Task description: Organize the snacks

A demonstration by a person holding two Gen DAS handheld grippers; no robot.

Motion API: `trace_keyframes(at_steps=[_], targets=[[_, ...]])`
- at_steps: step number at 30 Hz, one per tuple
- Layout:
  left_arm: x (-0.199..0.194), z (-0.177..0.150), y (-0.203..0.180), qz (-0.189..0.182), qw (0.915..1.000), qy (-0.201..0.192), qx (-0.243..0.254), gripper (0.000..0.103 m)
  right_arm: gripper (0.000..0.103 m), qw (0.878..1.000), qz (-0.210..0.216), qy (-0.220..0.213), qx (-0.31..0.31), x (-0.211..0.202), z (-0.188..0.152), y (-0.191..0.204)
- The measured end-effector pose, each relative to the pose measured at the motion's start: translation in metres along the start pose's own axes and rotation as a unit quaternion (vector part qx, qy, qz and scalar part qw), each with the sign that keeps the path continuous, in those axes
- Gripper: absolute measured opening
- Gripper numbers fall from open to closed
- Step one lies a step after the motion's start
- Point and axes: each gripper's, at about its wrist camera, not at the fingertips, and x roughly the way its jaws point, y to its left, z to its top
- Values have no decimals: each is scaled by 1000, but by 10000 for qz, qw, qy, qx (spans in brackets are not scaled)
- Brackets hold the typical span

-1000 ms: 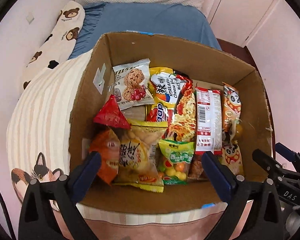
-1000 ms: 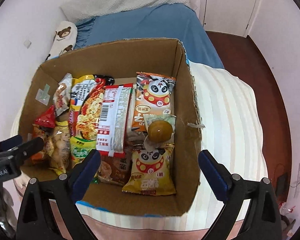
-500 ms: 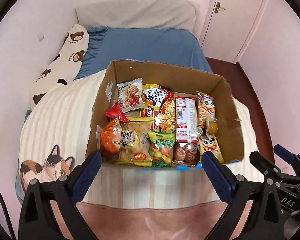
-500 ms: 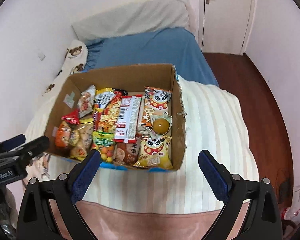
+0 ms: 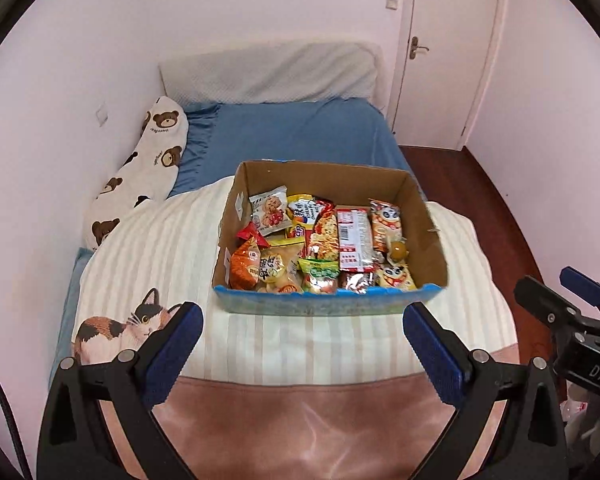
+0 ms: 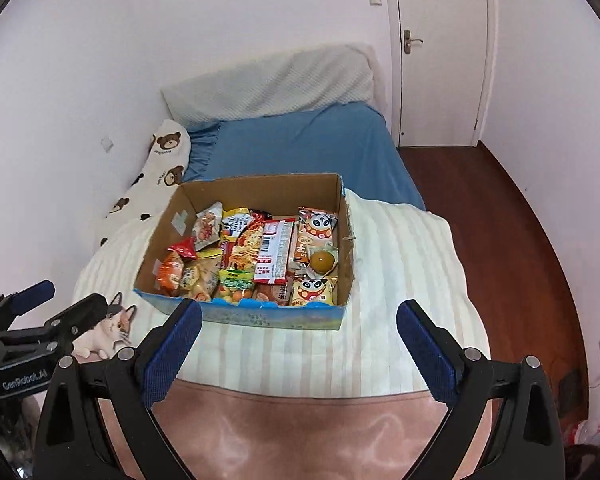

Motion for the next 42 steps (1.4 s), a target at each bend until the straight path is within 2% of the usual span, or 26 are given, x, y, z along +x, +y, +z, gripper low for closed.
trace_keyframes(at_steps=[12,24,34,42], targets=[[-65,-19,1,-9,9996,-252,-151,103,100,9990,117,-387,-200,-80,-21,14],[-100,-27,2,8,9983,-497,-292,103,100,9981,197,-513,-262,-113,-28,17],[-92,-31,-4,99,9988,-410,-254,103,103,9979,142,-558,-309,-118,-35,17],[-67,-31,-7,179,9991,-308,-246,103,103,9985,-14,-480,-259,-97,-32,12]])
